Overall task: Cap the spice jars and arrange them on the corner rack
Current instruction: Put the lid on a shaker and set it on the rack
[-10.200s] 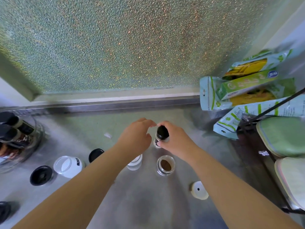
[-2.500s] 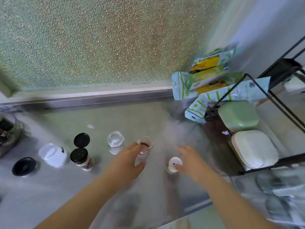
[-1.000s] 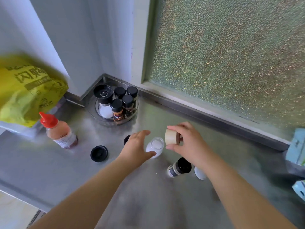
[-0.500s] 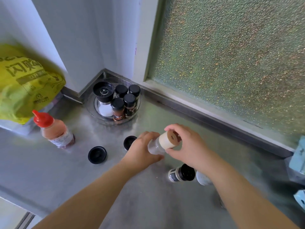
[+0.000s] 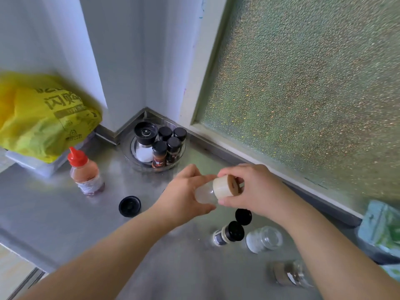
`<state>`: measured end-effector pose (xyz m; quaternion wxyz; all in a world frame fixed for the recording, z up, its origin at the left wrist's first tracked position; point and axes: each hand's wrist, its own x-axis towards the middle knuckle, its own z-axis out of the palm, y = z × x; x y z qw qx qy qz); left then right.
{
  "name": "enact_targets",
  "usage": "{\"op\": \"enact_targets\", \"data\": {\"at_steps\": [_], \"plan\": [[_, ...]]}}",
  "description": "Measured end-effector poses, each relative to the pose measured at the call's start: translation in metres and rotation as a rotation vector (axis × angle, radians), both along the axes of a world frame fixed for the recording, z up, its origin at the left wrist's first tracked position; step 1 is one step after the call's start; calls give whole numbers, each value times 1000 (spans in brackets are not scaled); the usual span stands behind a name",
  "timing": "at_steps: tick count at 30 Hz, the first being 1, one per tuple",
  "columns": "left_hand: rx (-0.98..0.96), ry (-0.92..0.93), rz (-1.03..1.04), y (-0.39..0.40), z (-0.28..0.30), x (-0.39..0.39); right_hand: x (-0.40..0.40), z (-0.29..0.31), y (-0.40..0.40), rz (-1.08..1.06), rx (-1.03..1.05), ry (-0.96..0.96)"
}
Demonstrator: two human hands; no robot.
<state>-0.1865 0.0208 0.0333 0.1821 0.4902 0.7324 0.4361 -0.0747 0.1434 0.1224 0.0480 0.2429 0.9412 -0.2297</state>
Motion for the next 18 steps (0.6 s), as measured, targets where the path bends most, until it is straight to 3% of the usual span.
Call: {"op": "enact_targets", "data": {"at_steps": [7,10,13,18], "plan": [[57,187,49,-13,13,9,7,9,-11,-83,-40,-68],[50,288,49,-16,16,11,9,1,-18,-219,-248,-28],[35,260,68,-19,24,12,7,1,-22,-314,-400,-44],[8,98,111,-21,28,6,12,21,-17,-5,-171,-23]]}}
